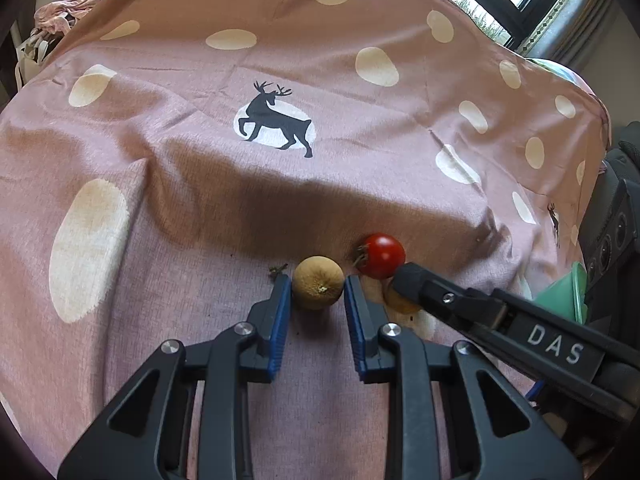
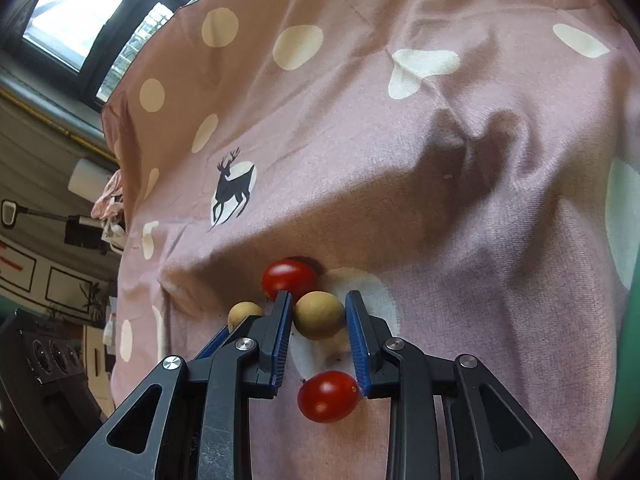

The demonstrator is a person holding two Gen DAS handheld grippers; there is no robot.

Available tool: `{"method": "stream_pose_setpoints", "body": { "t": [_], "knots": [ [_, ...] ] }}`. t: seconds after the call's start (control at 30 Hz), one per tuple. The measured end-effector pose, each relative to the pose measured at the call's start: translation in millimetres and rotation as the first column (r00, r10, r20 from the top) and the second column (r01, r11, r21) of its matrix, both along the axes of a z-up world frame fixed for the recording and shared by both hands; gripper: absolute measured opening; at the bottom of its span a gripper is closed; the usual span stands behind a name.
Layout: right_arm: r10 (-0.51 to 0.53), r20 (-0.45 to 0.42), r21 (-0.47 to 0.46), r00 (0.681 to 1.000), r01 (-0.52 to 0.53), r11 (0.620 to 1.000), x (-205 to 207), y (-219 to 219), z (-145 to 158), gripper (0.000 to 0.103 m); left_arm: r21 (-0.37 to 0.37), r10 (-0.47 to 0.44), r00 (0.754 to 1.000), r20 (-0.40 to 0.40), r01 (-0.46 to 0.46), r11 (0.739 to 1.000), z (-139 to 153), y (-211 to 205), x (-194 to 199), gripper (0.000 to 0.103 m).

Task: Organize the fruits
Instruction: 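Close the right tool on the yellow-brown fruit and lift it, then carry the yellow-brown fruit with the right tool over the bowl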

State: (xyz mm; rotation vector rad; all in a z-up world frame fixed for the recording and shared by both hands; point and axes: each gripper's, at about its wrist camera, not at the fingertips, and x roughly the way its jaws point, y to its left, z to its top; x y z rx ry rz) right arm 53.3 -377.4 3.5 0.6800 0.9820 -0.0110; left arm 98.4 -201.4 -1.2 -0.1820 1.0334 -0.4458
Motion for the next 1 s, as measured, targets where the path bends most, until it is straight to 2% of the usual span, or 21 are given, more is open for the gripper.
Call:
{"method": "stream_pose_setpoints", "body": {
  "t": [0.27,0.4,0.53,0.77,1.0],
  "knots": [
    [-0.028,0.04,-0.022,0.999,0.029,0.999,-12,-5,20,0.03,-0.032,0.006,1.0,0.03,-0.005,0.999,17,4,-13,0.026],
    [-0.045,0.068,-0.076,0.997,0.05,0.996,-22,-2,34,0.03,-0.037,0.005,0.997,0.076,-0.002,0.999,34,5,-25,0.026],
    [-0.06,0.105,-0.084,0.993,0.069,0.994,-34,-4,48,0.03,-0.031,-0.004,0.992,0.124,0.008,0.999,50,5,-38,0.026],
    [-0.104,0.185,-0.111,0.977,0.126,0.986,-64,-13,76,0.03,-0.038,-0.05,0.976,0.214,0.059,0.998,78,-4,-64,0.026],
    [-0.165,0.243,-0.173,0.956,0.21,0.962,-97,-26,102,0.03,-0.052,-0.119,0.958,0.26,0.137,0.989,99,-21,-88,0.026]
  ]
}}
